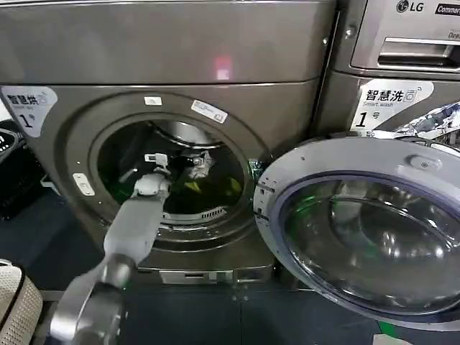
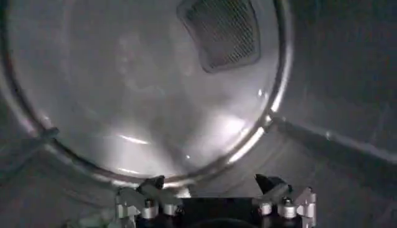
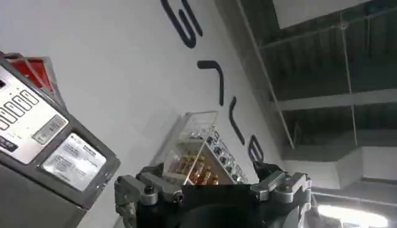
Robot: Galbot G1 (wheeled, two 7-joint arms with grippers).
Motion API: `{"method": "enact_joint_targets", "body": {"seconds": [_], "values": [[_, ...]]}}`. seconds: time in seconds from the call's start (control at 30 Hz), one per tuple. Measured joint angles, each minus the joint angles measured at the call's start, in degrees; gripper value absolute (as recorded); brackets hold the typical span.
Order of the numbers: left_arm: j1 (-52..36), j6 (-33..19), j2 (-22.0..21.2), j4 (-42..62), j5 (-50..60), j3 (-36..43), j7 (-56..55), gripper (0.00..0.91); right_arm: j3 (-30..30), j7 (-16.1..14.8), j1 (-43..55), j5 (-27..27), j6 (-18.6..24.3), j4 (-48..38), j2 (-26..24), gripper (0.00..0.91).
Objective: Grasp the clothes from the dryer.
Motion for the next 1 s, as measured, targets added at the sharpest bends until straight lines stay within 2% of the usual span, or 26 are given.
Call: {"method": "enact_joint_targets", "body": {"seconds": [0.43, 0.63, 0.83, 0.87, 0.9, 0.93, 1.0], "values": [[-7.18, -6.02, -0.24, 9.24, 13.16, 16.69, 15.72, 0.907, -0.04, -0.19, 0.39, -0.73, 0.67, -0.93, 0.28, 0.907], [-7.73, -5.98, -1.26, 11.28, 21.84, 19.71, 16.62, 0.907, -0.19, -0.3, 0.59, -0.83, 0.8, -1.09, 0.18, 0.907], [-7.74, -5.2, -2.21, 12.44, 25.86, 21.2, 16.34, 0.907, -0.23, -0.36, 0.66, -0.87, 0.86, -1.24, 0.02, 0.907], [-7.67, -5.03, -2.33, 12.59, 26.19, 21.36, 16.12, 0.762, -0.22, -0.37, 0.66, -0.87, 0.88, -1.26, 0.0, 0.907], [-7.6, -4.84, -2.42, 12.65, 26.45, 21.41, 15.96, 0.535, -0.21, -0.4, 0.65, -0.87, 0.9, -1.26, -0.01, 0.907], [-7.51, -4.58, -2.56, 12.76, 26.67, 21.43, 15.78, 0.148, -0.21, -0.42, 0.65, -0.87, 0.92, -1.27, 0.0, 0.907], [-7.41, -4.3, -2.71, 12.9, 27.04, 21.53, 15.58, 0.034, -0.28, -0.45, 0.67, -0.93, 0.96, -1.27, 0.04, 0.907]]}}
